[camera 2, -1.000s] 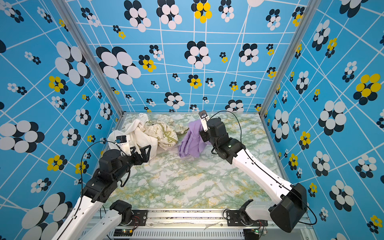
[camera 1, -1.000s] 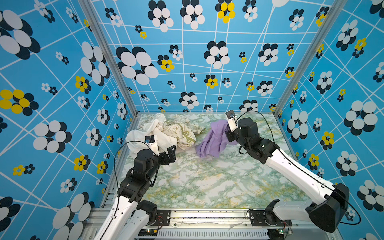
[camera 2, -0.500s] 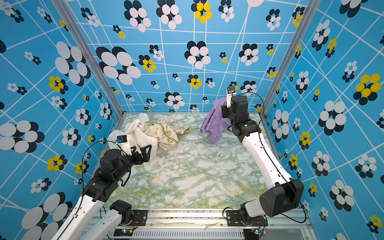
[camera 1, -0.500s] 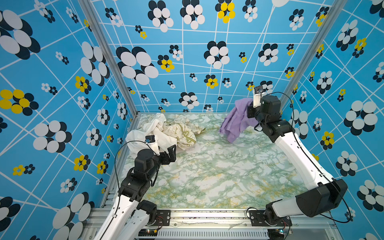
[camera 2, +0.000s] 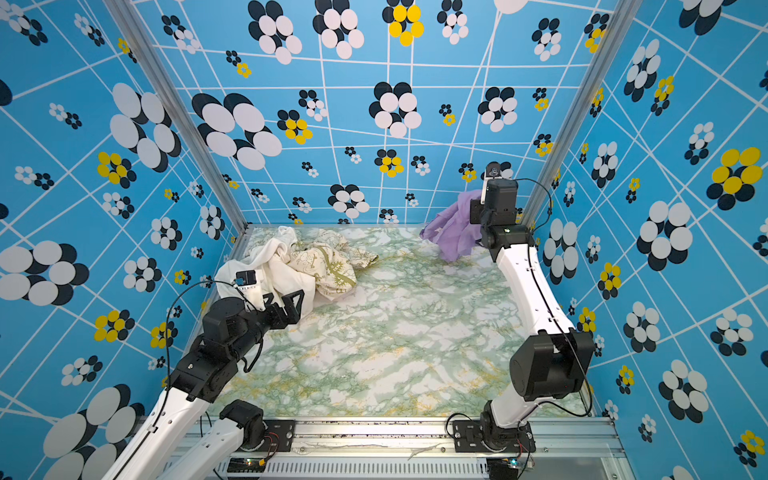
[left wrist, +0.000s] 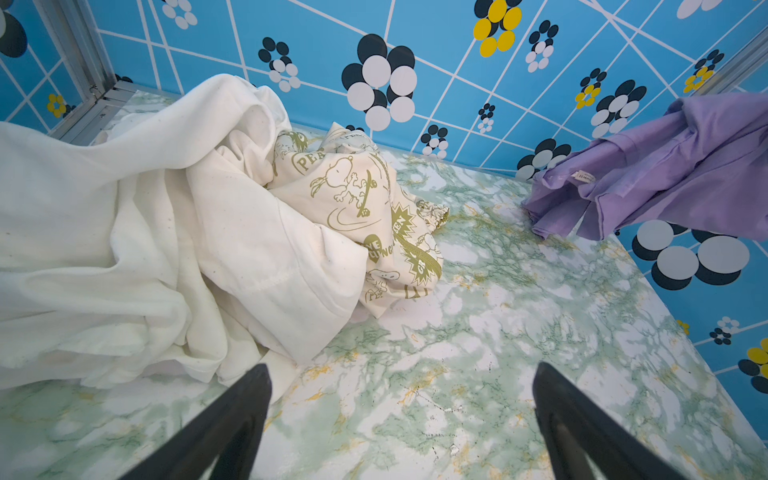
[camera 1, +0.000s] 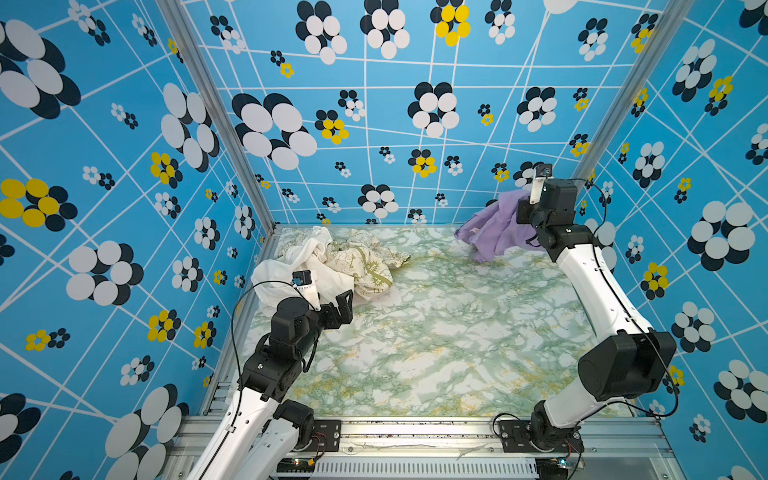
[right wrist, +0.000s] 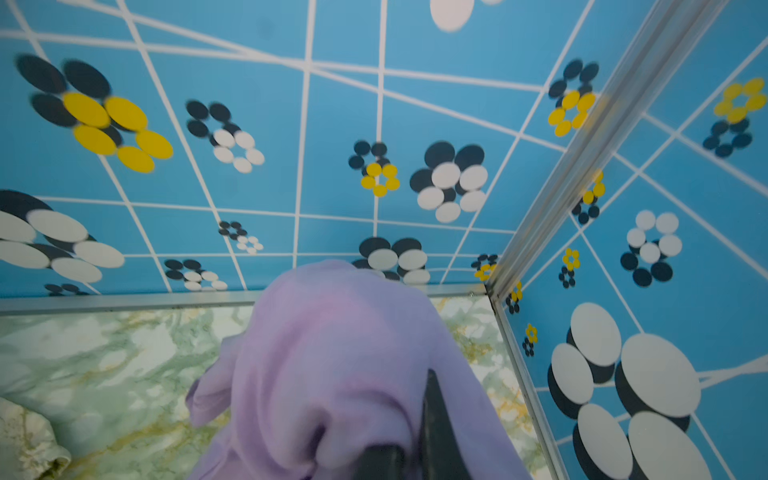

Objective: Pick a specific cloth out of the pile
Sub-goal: 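Carry the purple T-shirt with the right gripper away from the pile, farther from the robot, then lower the purple T-shirt onto the table and open the right gripper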

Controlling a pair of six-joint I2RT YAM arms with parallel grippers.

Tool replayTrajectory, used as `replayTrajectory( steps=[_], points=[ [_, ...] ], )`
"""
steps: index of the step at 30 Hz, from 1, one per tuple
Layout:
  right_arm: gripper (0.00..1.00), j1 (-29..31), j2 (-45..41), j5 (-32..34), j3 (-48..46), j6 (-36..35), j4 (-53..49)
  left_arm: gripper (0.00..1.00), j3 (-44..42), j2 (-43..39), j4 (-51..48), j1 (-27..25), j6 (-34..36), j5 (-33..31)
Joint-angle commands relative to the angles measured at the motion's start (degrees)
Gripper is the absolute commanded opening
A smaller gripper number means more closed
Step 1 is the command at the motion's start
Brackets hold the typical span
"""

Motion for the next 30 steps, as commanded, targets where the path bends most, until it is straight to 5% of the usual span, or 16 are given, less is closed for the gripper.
replayTrajectory(
  steps=[1, 10, 14, 19, 25, 30],
  points=[
    [0.00, -1.7, 2.7, 1.6, -5.7, 1.7, 1.6, 0.99, -1.2, 0.1, 1.3, 0.4, -0.6, 0.6],
    [0.00, -4.4, 10.4, 5.0, -14.1, 3.8, -2.9, 0.99, -1.9, 0.2, 1.4, 0.4, -1.1, 0.9],
    [0.09, -4.8, 15.0, 3.6, -12.3, 4.2, -10.6, 0.99, -2.3, 0.0, 1.4, 0.5, -1.2, 1.0],
    [0.35, -5.3, 16.2, 0.9, -11.7, 5.1, -15.1, 0.99, -2.6, -0.1, 1.3, 0.6, -1.3, 0.9],
    [0.92, -5.6, 7.8, -1.3, -14.0, 7.5, -14.2, 0.99, -2.9, -0.5, 1.2, 0.6, -1.3, 0.7],
    [0.98, -5.6, -0.4, -4.6, -13.9, 10.4, -13.5, 0.99, -3.4, -0.5, 1.9, 0.6, -1.8, 0.6]
  ],
)
